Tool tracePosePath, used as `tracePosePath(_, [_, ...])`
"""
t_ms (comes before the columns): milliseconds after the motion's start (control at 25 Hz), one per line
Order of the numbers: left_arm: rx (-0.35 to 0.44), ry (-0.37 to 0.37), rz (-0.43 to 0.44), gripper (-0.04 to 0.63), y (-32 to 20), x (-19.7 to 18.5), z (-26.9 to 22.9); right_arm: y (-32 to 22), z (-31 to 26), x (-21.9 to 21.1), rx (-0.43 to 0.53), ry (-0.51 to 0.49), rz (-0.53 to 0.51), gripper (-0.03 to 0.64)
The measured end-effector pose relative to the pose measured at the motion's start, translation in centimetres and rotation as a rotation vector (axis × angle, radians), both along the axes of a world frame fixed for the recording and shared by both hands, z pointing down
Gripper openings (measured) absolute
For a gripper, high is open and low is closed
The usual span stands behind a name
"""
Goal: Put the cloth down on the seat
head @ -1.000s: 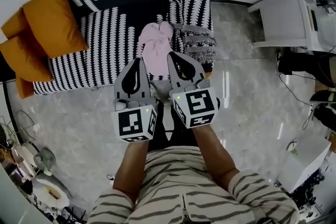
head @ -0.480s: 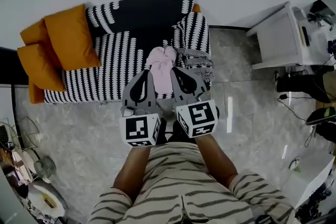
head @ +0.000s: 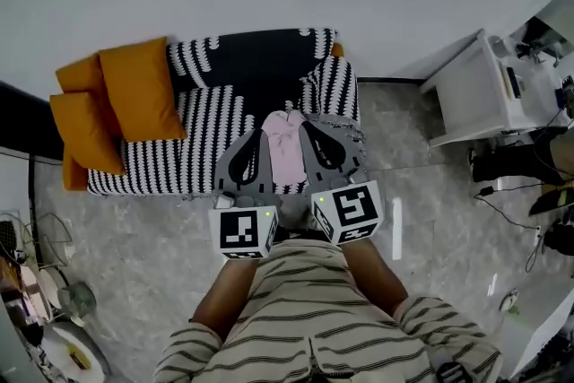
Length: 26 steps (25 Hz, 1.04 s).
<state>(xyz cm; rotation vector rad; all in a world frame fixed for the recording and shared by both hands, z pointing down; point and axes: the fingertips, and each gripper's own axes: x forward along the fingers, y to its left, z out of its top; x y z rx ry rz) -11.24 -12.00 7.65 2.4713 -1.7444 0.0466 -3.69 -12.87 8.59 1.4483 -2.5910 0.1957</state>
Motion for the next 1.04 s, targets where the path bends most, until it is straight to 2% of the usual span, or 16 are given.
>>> tracePosePath(360, [0.062, 0.020, -0.002, 0.005, -0.1, -1.1, -3.8, 0.1, -3.4, -0.9, 0.057, 0.007, -0.009, 0.012])
tracePosePath(520, [0.070, 0.062, -0.001, 0.005, 0.2, -1.1, -4.4, 0.4, -4.2, -0.7, 0.070, 0.016, -0.013, 0.012])
tracePosePath(1040, [0.101, 0.045, 0.010, 0.005, 0.1, 0.2, -6.3, 0.0, -6.7, 0.3, 0.121, -0.006, -0.005, 0.012])
